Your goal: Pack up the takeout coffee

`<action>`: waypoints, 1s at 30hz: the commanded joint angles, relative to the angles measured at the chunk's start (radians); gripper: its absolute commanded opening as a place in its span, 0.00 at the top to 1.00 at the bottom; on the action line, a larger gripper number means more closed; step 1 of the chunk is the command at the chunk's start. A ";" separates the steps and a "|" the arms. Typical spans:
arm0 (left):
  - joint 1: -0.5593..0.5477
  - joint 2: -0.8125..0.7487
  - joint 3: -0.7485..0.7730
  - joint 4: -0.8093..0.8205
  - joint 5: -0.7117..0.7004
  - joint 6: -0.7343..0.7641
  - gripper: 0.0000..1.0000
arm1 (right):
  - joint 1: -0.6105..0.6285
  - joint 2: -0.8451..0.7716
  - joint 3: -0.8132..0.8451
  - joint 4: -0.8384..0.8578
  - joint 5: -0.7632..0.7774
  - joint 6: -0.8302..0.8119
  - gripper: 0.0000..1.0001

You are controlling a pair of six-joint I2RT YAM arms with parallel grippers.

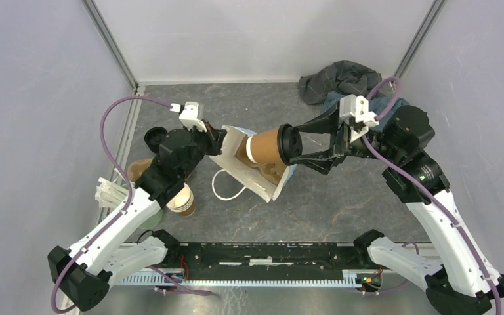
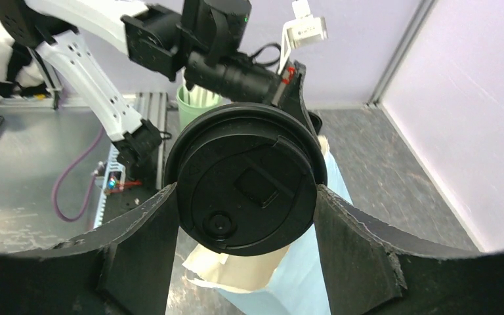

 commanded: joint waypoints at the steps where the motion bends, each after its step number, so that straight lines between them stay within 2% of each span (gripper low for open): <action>1: -0.002 -0.050 -0.035 0.104 0.063 0.015 0.98 | 0.005 -0.021 -0.003 0.197 -0.069 0.143 1.00; 6: -0.002 -0.105 -0.107 0.093 0.059 -0.011 0.98 | 0.005 -0.020 -0.010 0.207 -0.060 0.155 1.00; 13: -0.002 0.007 0.060 -0.117 -0.025 -0.049 0.98 | 0.014 -0.001 -0.012 0.179 -0.026 0.163 1.00; 16: -0.002 0.019 0.073 -0.110 -0.015 -0.053 0.98 | 0.051 0.025 0.022 0.100 0.000 0.115 1.00; 20: -0.002 0.003 0.023 -0.054 0.007 -0.073 0.98 | 0.117 0.102 0.120 -0.109 0.069 -0.005 1.00; 24: -0.002 0.014 0.036 -0.085 0.006 -0.078 0.98 | 0.264 0.212 0.263 -0.318 0.268 -0.157 1.00; 30: -0.002 0.005 0.027 -0.090 0.012 -0.083 0.98 | 0.444 0.337 0.383 -0.466 0.540 -0.246 1.00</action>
